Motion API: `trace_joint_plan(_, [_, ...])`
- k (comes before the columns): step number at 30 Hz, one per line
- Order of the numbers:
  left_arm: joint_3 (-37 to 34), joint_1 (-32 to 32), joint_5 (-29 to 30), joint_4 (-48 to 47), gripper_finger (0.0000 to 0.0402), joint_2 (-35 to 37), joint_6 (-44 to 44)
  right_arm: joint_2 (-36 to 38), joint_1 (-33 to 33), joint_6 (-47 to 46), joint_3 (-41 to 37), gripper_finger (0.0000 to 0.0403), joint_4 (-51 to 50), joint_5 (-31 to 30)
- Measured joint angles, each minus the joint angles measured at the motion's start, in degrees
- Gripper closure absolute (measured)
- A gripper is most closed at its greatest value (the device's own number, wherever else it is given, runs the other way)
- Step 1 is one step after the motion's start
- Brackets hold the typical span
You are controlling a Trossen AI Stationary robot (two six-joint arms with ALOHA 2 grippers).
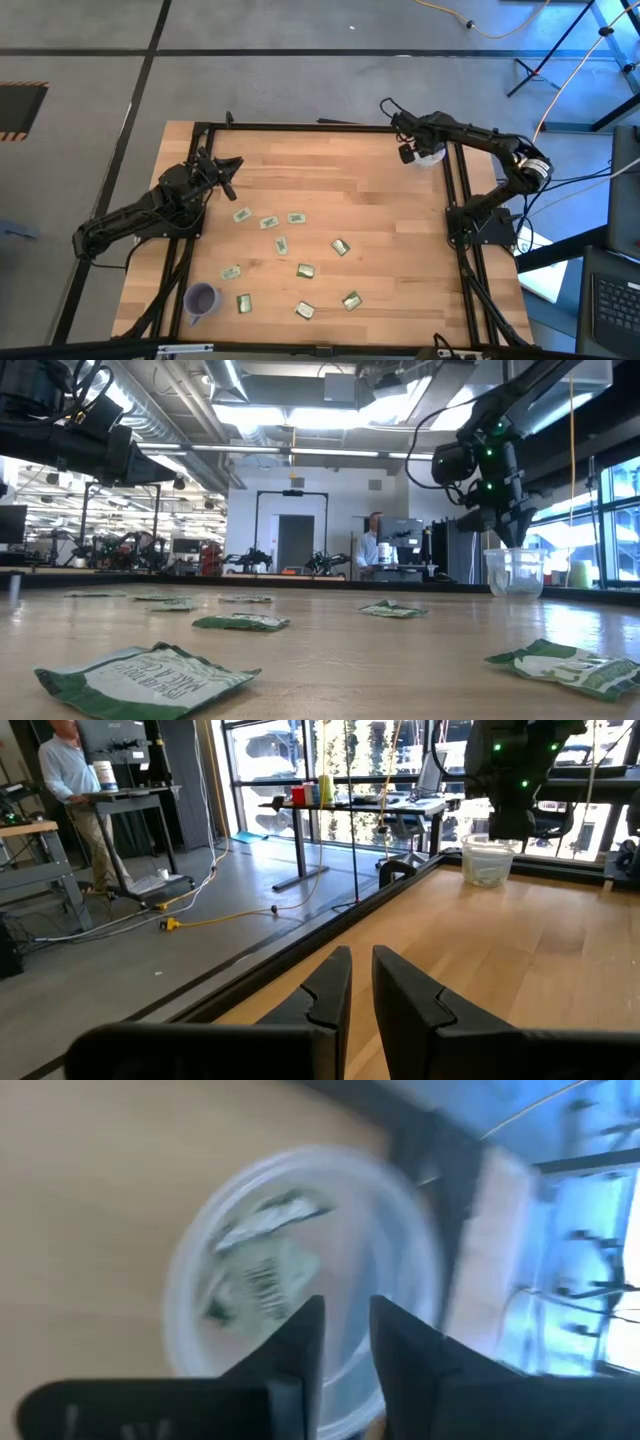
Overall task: Pick and place Stevia / Truvia into bins
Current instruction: Put the light green stevia packet into the transparent container
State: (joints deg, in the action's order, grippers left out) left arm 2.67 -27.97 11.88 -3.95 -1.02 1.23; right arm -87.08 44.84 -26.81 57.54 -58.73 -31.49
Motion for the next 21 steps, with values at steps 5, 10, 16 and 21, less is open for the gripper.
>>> trace_joint_plan(5, [-0.01, 0.00, 0.00, 0.00, 0.0361, 0.00, 0.00, 3.47, -1.52, -1.15, 2.52, 0.0295, -0.82, -2.15])
trace_joint_plan(10, [0.01, 0.01, 0.00, 0.00, 0.0361, 0.00, 0.00, 11.09, -8.36, -1.17, 3.26, 0.0293, -0.54, -1.90])
trace_joint_plan(16, [0.01, 0.02, 0.00, 0.00, 0.0361, 0.00, 0.00, 20.58, -22.59, -2.84, 3.26, 0.0293, 0.86, -1.36])
trace_joint_plan(21, [-0.01, 0.00, -5.16, -0.09, 0.0352, 0.00, -0.46, 25.84, -35.98, -2.56, 0.87, 0.0293, 8.58, -0.91])
